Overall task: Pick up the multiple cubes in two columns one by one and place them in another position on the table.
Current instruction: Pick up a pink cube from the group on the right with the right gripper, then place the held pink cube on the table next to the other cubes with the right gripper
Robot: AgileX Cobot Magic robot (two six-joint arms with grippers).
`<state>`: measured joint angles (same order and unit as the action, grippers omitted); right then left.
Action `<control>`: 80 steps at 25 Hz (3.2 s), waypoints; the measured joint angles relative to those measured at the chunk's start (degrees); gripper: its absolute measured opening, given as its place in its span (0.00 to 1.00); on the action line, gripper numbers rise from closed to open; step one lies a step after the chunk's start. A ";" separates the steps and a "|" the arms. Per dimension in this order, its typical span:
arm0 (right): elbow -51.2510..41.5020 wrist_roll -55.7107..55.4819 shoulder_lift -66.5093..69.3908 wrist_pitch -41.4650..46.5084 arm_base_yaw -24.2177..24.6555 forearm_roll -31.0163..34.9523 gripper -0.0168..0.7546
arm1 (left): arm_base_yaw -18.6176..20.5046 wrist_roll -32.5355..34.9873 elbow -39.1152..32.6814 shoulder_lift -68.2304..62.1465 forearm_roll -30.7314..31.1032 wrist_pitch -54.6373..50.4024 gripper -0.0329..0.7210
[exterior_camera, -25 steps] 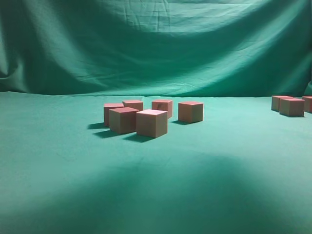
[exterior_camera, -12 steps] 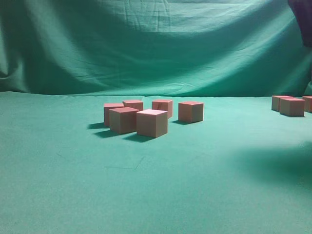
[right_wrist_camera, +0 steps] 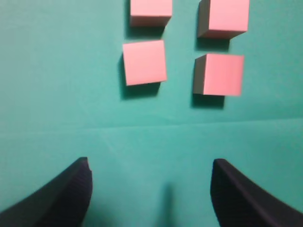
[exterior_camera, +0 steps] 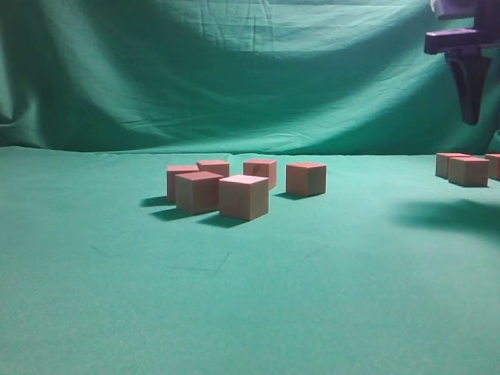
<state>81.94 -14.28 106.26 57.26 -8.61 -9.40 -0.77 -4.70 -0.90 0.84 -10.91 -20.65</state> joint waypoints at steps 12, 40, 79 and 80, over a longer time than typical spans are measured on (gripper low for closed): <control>11.31 4.60 11.96 -0.16 0.93 3.52 0.69 | 0.00 0.00 0.00 0.00 0.00 0.00 0.04; 18.19 4.69 16.89 7.08 0.93 1.34 0.36 | 0.00 0.00 0.00 0.00 0.00 0.00 0.04; -19.84 -29.21 -13.33 -14.27 -41.44 -5.33 0.36 | 0.00 0.00 0.00 0.00 0.00 0.00 0.04; -19.84 -30.57 -13.33 -14.27 -41.44 -6.70 0.36 | 0.00 0.00 0.00 0.00 0.00 0.00 0.04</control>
<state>62.10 -44.85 92.93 42.99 -50.05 -16.10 -0.77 -4.70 -0.90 0.84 -10.91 -20.65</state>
